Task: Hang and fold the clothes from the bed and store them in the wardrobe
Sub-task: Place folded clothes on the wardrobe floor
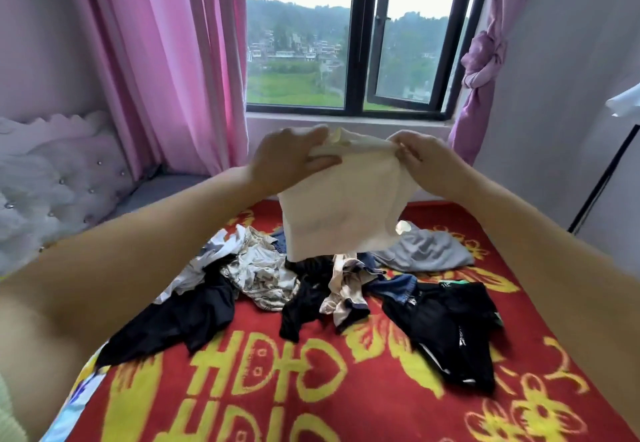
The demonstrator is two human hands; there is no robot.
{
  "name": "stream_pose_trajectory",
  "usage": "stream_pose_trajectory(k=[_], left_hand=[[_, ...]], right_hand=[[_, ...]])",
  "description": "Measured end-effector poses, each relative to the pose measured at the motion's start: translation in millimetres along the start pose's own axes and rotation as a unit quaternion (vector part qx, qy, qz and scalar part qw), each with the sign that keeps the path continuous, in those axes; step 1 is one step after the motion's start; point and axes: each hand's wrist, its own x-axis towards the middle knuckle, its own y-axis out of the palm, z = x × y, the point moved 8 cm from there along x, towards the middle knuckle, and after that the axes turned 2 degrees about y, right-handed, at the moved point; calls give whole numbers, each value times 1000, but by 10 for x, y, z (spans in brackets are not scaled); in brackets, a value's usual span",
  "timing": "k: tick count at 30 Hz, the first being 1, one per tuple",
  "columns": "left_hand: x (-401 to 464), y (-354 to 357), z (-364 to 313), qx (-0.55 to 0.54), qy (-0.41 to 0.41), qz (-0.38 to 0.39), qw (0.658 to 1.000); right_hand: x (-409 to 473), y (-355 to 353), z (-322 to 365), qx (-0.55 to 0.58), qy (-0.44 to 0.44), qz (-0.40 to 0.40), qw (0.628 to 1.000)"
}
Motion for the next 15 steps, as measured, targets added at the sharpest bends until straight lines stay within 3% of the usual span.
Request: stream_pose_trajectory(k=[3, 6, 11, 15], left_hand=[[-797, 404, -220, -50, 20, 48, 997], [-1760, 1039, -495, -121, 26, 174, 977], [-3637, 2181, -1101, -141, -48, 499, 854], [-4927, 2423, -1809, -180, -60, 607, 771]], right_hand=[[-649, 609, -223, -1, 10, 91, 996], [-1508, 1447, -609, -23, 61, 209, 976], [-3253, 2601, -993, -15, 172, 398, 901], [-4655, 3169, -848, 1, 193, 515, 835]])
